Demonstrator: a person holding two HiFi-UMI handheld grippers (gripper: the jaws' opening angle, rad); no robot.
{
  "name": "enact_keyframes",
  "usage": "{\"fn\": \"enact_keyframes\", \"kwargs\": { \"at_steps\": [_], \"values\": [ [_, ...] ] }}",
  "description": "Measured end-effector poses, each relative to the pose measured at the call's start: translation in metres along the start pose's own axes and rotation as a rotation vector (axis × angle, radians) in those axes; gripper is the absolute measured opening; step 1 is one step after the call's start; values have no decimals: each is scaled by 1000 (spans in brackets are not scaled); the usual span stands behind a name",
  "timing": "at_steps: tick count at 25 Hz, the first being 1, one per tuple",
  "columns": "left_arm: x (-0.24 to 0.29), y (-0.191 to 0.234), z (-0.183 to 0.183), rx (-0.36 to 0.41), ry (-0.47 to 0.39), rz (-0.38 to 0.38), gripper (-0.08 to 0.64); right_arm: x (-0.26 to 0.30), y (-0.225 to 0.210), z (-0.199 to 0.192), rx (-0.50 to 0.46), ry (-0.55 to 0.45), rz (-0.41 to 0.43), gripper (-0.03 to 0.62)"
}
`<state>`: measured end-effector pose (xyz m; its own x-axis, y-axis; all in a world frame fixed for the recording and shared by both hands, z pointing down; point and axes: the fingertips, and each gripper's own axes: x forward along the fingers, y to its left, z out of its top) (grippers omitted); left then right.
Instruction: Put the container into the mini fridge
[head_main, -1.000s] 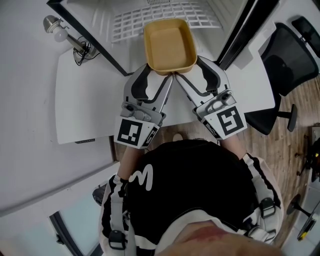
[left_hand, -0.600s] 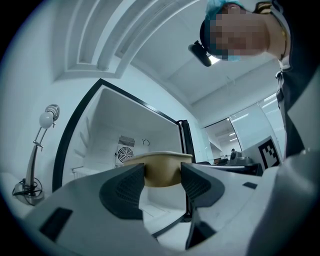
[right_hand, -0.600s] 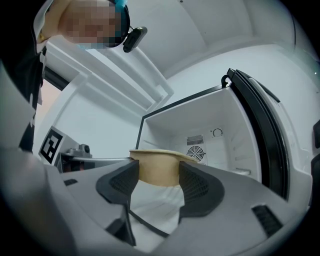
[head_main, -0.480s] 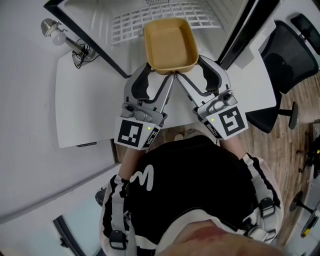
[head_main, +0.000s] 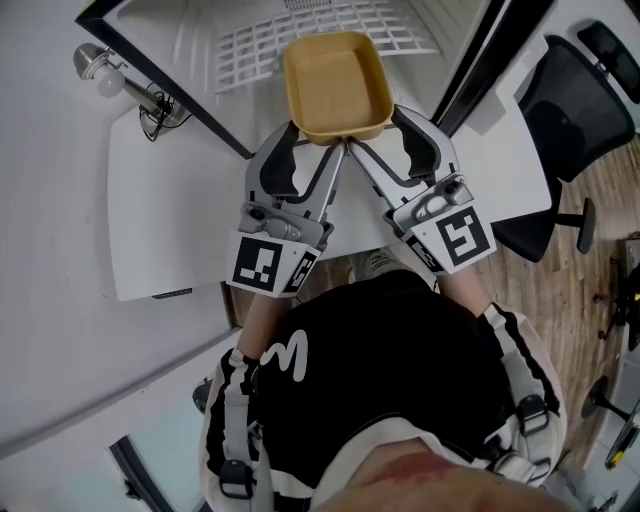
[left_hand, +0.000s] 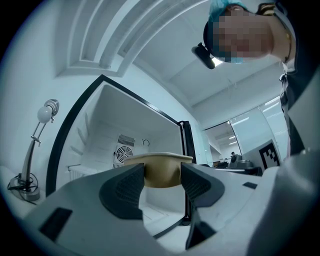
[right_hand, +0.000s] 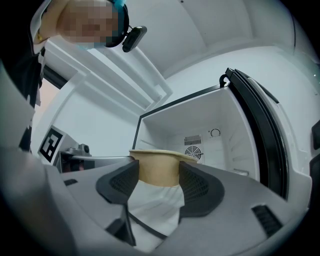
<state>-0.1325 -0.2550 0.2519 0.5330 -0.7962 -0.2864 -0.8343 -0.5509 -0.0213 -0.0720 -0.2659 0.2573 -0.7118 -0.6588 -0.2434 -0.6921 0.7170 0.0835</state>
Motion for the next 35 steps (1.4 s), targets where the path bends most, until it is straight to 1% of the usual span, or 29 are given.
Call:
{"fn": "enact_keyframes", "kwargs": {
  "at_steps": [4,9,15,21,29,35],
  "values": [
    [3,3,-2,-9,-7,4,230,4,-2,2,-2,-14,1,259],
    [9,3,-2,-3,-11,-2,230,6,-9,-1,16,-14,4,259],
    [16,11,-5,-6,-11,2,230,15,-15,-4,10,-10,10,259],
    [25,19,-5,-7,-9,7,230,25,-22,-5,25,-15,12,259],
    [33,28,-9,-25,-11,13,230,34,-29,-10,28,-8,11,259],
    [37,34,-11,-23,-7,21,230,41,-34,-12,29,1,13,259]
  ]
}}
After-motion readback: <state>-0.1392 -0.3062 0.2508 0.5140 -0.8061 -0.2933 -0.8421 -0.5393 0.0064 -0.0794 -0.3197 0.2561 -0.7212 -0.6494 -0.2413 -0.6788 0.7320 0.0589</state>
